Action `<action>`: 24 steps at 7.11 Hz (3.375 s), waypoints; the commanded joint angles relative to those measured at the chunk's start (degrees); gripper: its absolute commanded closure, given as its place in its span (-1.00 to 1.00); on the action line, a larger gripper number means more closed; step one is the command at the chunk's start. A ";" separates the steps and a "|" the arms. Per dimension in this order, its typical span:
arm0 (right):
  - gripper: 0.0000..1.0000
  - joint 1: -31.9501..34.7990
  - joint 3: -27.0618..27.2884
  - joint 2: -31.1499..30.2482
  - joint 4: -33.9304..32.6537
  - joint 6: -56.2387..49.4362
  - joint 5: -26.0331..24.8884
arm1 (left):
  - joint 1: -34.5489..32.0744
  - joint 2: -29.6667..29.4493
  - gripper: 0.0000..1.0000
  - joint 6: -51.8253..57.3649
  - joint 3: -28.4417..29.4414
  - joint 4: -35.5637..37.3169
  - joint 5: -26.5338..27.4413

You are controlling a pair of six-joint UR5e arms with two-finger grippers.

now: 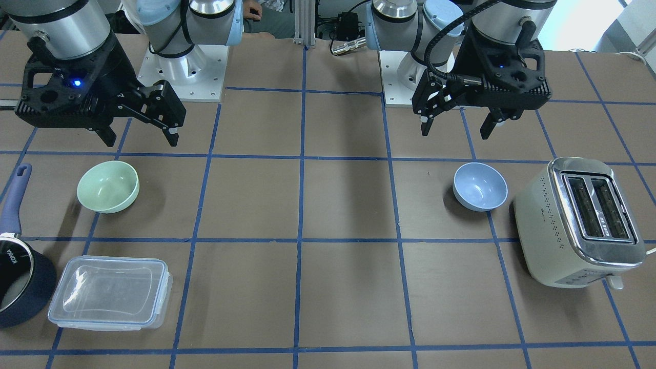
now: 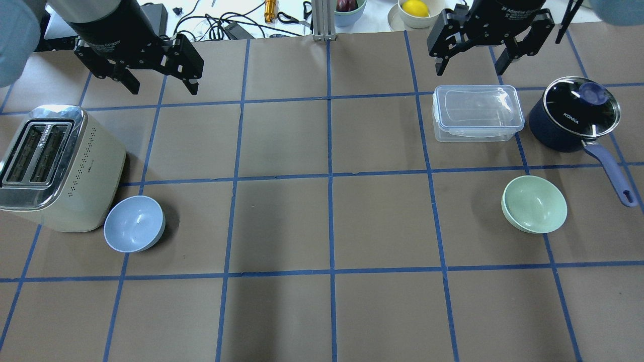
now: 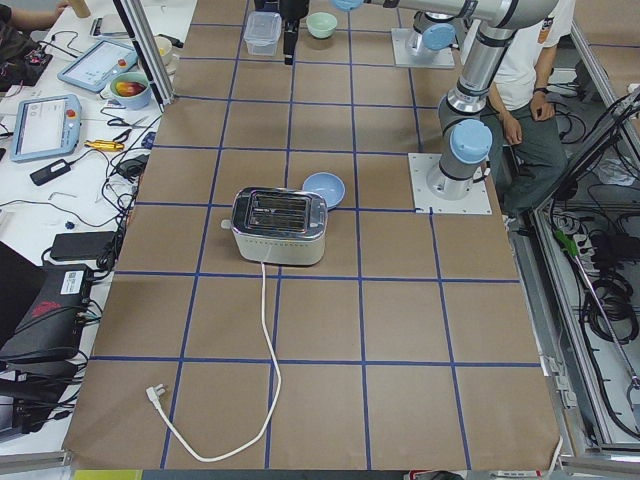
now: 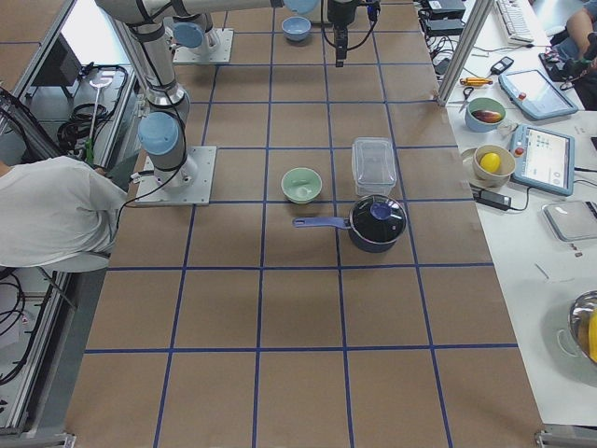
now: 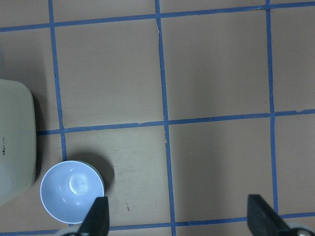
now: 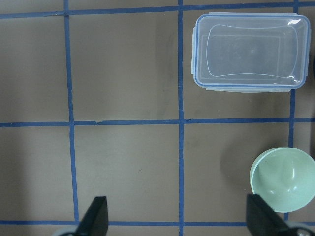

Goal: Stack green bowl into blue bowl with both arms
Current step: 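Lower the left gripper over the light blue bowl and grasp its rim, then carry the blue bowl to center with left gripper while right descends to green bowl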

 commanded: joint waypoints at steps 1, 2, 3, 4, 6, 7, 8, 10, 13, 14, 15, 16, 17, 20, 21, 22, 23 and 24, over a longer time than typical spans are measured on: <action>-1.00 0.02 -0.22 -0.10 2.30 -0.34 -0.75 | -0.30 0.96 -1.00 -0.28 -1.91 0.39 0.10; -1.00 0.02 -0.14 -0.10 2.32 -0.34 -0.75 | -0.22 1.41 -1.00 -0.28 -2.71 0.22 0.54; -1.00 0.02 -0.05 -0.10 2.32 -0.34 -0.75 | 0.31 2.63 -1.00 -0.19 -3.85 -5.96 1.32; -1.00 -0.15 0.04 -0.10 2.32 -0.34 -0.67 | 1.79 3.08 -1.00 -0.37 -5.95 -9.94 3.51; -1.00 -0.24 0.13 -0.02 2.32 -0.34 -0.67 | 10.56 3.17 -1.00 0.06 -23.37 2.91 5.02; -1.00 -0.24 0.13 -0.02 2.32 -0.34 -0.67 | 11.64 2.56 -1.00 1.55 -30.77 12.51 5.11; -1.00 -0.16 0.04 -0.02 2.41 -0.34 -0.84 | 12.52 0.55 -1.00 2.61 -36.93 22.36 5.37; -1.00 -0.16 0.13 -0.02 2.41 -0.34 -0.76 | 13.41 -3.76 -1.00 7.96 -41.65 35.18 7.29; -1.00 0.02 0.13 -0.02 2.41 -0.34 -0.84 | 13.58 -6.84 -0.67 8.77 -41.83 38.89 12.05; -1.00 0.02 0.13 -0.02 2.41 -0.34 -0.84 | 13.58 -8.16 -0.11 9.64 -41.92 38.89 11.36; -1.00 -0.24 0.13 0.07 2.49 -0.34 -0.84 | 13.58 -8.26 0.65 9.74 -41.74 38.89 11.26; -1.00 -0.51 0.21 -0.19 3.28 -0.43 -1.10 | 13.58 -8.08 0.99 9.65 -41.48 39.41 11.52; -1.00 -0.86 0.22 -0.11 6.68 -0.43 -2.59 | 13.50 -8.17 1.00 9.57 -41.31 39.68 11.27; -1.00 -14.95 8.43 -0.36 4.19 -18.11 -4.80 | 4.33 -8.52 1.00 2.32 -34.76 36.55 6.99; -1.00 -17.62 12.04 -0.72 -1.23 -24.45 -5.49 | -2.26 -10.44 1.00 -7.56 -26.88 30.60 4.69; -1.00 -23.22 17.47 -0.46 -7.20 -28.86 -5.15 | -7.37 -13.50 1.00 -13.66 -20.54 27.67 2.50; -1.00 -29.01 25.62 -0.72 -17.18 -37.26 -4.54 | -11.95 -17.36 1.00 -16.95 -17.95 29.99 1.34; -1.00 -33.16 33.45 -0.72 -27.03 -41.17 -4.10 | -16.95 -22.10 1.00 -19.15 -14.71 33.93 0.81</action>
